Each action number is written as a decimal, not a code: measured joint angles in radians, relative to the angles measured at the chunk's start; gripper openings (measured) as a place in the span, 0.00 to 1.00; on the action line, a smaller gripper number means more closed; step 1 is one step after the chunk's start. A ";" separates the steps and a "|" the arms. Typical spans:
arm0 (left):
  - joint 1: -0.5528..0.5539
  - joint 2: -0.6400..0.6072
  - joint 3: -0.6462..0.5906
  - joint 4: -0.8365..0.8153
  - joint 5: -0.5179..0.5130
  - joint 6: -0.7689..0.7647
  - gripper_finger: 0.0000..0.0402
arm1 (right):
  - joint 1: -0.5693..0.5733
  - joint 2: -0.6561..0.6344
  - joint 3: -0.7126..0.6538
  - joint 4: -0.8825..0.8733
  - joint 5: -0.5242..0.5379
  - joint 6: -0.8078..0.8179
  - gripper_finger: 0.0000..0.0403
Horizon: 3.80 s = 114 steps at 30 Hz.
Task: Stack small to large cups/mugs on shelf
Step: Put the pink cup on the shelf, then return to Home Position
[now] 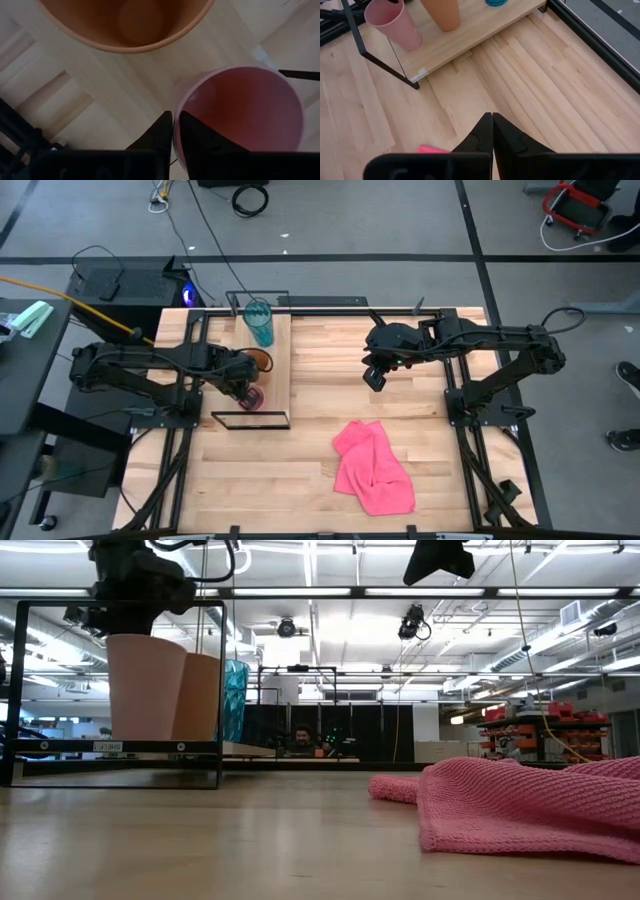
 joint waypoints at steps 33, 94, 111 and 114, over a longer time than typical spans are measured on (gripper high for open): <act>0.000 -0.226 0.000 0.095 0.001 -0.082 0.31 | 0.000 0.000 0.000 0.004 0.000 0.000 0.02; -0.002 -0.938 -0.073 0.682 0.054 0.573 0.29 | 0.355 -0.776 -0.217 0.573 0.066 -0.113 0.03; -0.002 -1.115 -0.354 0.841 0.054 0.480 0.29 | 0.355 -1.290 -0.830 0.985 -0.027 -0.055 0.03; -0.002 -1.143 -0.396 0.885 0.054 0.472 0.30 | 0.355 -1.347 -0.909 1.034 -0.028 -0.046 0.03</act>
